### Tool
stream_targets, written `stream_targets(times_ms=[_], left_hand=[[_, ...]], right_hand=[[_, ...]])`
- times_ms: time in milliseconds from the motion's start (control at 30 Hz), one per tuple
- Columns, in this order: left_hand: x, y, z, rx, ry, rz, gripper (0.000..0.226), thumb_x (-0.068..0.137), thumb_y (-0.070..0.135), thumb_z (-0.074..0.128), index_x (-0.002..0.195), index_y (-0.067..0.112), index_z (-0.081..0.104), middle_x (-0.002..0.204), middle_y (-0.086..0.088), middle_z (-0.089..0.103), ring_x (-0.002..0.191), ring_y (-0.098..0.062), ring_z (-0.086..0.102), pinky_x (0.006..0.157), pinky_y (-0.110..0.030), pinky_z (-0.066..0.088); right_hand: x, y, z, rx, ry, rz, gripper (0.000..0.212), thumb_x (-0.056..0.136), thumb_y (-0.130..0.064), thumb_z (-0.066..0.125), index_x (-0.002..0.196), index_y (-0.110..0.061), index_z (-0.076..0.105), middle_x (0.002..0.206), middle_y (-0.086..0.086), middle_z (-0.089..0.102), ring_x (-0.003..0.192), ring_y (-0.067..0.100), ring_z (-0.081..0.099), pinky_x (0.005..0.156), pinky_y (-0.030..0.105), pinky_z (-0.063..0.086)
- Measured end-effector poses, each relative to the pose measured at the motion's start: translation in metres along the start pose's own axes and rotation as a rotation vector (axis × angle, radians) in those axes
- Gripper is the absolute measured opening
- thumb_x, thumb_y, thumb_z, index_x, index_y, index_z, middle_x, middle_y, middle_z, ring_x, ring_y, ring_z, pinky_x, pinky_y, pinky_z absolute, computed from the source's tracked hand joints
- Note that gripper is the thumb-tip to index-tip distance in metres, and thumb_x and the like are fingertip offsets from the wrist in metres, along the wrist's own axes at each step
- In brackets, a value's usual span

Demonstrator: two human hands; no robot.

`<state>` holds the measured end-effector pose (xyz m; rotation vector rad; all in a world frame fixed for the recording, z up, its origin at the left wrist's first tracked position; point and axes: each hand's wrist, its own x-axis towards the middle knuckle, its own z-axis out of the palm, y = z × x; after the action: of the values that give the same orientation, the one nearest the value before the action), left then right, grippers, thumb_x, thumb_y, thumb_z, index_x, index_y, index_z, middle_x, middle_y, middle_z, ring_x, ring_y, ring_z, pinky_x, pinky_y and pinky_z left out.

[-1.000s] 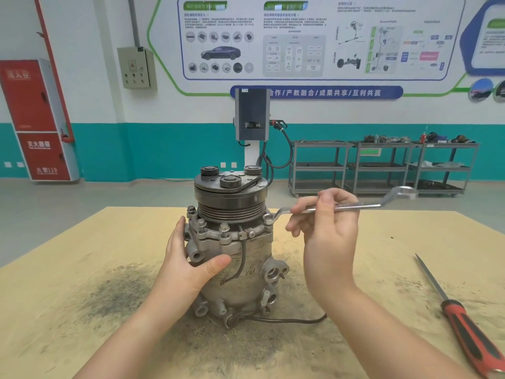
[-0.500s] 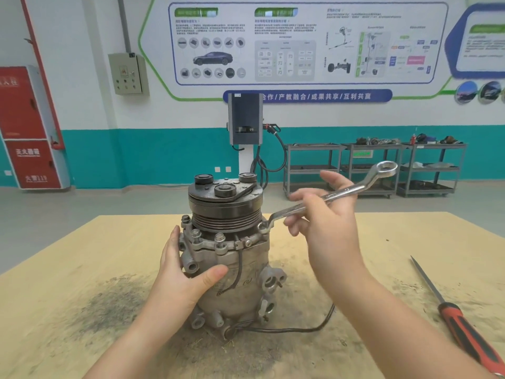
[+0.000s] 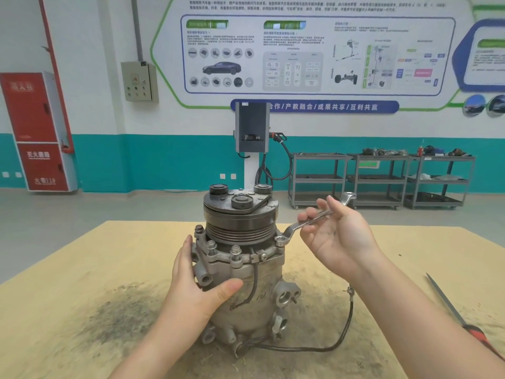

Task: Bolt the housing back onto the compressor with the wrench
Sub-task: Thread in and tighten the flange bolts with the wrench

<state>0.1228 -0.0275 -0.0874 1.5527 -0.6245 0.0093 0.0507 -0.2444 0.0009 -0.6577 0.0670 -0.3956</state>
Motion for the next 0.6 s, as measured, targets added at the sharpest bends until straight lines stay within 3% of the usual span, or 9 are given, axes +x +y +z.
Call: stream_targets(times_ms=[100,200,300,433,500,600], left_hand=[[0.0,0.001,0.001,0.001,-0.003,0.003,0.15,0.029,0.085,0.078,0.155,0.046,0.005,0.159,0.015,0.028,0.143,-0.009,0.035,0.118,-0.047,0.032],[-0.001,0.003,0.001,0.015,0.007,0.014,0.152,0.029,0.086,0.076,0.155,0.043,0.004,0.16,0.016,0.023,0.144,-0.009,0.032,0.119,-0.047,0.031],[0.0,0.004,0.001,0.032,0.006,0.016,0.146,0.035,0.08,0.076,0.156,0.041,0.003,0.16,0.016,0.02,0.145,-0.009,0.03,0.119,-0.047,0.03],[-0.001,0.003,0.0,0.054,0.008,-0.006,0.153,0.028,0.09,0.073,0.156,0.043,0.002,0.161,0.018,0.016,0.146,-0.008,0.028,0.119,-0.047,0.03],[-0.002,0.004,0.001,0.065,0.02,-0.012,0.155,0.025,0.092,0.071,0.155,0.043,0.002,0.161,0.018,0.015,0.146,-0.009,0.028,0.119,-0.047,0.03],[0.0,0.006,0.003,0.073,0.032,-0.014,0.152,0.031,0.081,0.078,0.157,0.038,0.006,0.16,0.013,0.019,0.144,-0.011,0.032,0.119,-0.046,0.03]], right_hand=[[-0.004,0.007,-0.004,-0.054,0.032,-0.129,0.02,0.103,-0.011,0.038,0.084,-0.01,0.046,0.064,0.008,0.051,0.053,0.018,0.062,0.045,0.023,0.049],[-0.02,0.014,-0.013,-0.159,-0.044,-0.37,0.018,0.103,-0.006,0.036,0.088,-0.01,0.044,0.066,0.008,0.057,0.069,0.021,0.07,0.056,0.024,0.055],[-0.04,0.025,-0.023,-0.382,-0.16,-0.656,0.004,0.099,-0.016,0.04,0.096,-0.013,0.041,0.078,0.008,0.068,0.091,0.028,0.071,0.07,0.03,0.058],[-0.052,0.04,-0.029,-0.801,-0.384,-1.104,0.004,0.101,-0.015,0.041,0.099,-0.014,0.044,0.095,0.008,0.068,0.1,0.024,0.069,0.082,0.036,0.058],[-0.052,0.042,-0.023,-1.114,-0.521,-1.311,0.015,0.102,-0.022,0.045,0.097,-0.011,0.055,0.096,0.005,0.066,0.097,0.021,0.067,0.085,0.031,0.055],[-0.049,0.047,-0.004,-1.448,-0.56,-1.54,0.03,0.098,-0.02,0.054,0.077,-0.003,0.068,0.079,0.007,0.064,0.073,0.026,0.059,0.072,0.029,0.052]])
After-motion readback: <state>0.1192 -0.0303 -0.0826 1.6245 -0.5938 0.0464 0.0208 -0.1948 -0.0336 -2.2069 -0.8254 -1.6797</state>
